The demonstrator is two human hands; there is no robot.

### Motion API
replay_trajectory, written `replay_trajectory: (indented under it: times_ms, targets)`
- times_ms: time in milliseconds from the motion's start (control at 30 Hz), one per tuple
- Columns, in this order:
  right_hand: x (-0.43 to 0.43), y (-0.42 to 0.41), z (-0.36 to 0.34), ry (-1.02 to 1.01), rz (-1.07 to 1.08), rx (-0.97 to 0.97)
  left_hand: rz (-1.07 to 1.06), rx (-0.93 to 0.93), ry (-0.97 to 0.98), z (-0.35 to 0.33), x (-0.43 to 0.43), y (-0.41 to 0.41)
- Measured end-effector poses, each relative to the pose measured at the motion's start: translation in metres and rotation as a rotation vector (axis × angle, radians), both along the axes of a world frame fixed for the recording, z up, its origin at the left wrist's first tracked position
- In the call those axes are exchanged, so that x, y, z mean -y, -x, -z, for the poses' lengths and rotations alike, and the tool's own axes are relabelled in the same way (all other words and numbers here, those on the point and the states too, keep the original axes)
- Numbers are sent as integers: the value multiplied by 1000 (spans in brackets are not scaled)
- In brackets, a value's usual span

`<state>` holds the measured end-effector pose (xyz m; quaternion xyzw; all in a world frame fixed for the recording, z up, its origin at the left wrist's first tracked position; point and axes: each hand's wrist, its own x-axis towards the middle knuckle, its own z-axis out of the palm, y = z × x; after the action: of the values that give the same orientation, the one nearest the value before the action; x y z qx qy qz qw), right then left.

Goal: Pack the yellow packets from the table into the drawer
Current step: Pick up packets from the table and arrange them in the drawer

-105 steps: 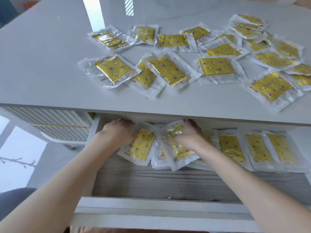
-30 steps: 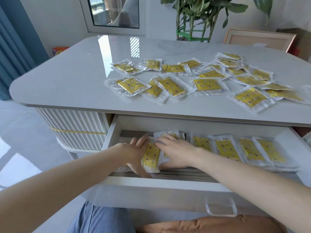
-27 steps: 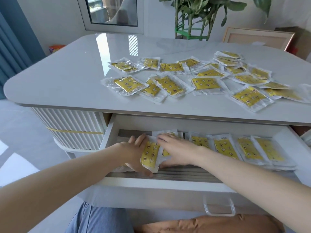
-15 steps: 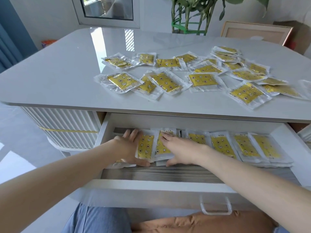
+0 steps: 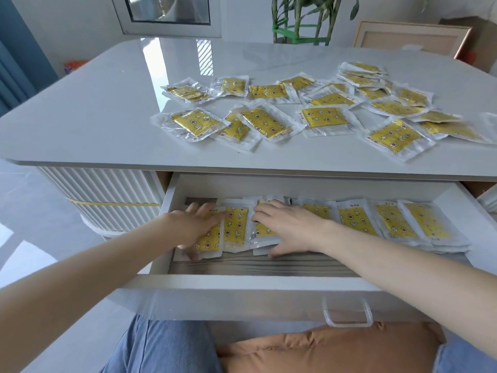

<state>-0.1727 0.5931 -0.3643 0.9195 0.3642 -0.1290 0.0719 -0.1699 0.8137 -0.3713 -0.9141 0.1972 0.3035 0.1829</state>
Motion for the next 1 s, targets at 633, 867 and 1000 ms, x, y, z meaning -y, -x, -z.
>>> replay_trajectory:
  times_ms: [633, 867, 1000]
  targets:
    - [82, 6, -21, 106, 223, -122, 41, 12, 226, -17, 77, -2]
    - [96, 2, -1, 92, 301, -233, 144, 50, 155, 2, 110, -4]
    - [101, -4, 7, 50, 309, -278, 163, 62, 158, 3, 109, -5]
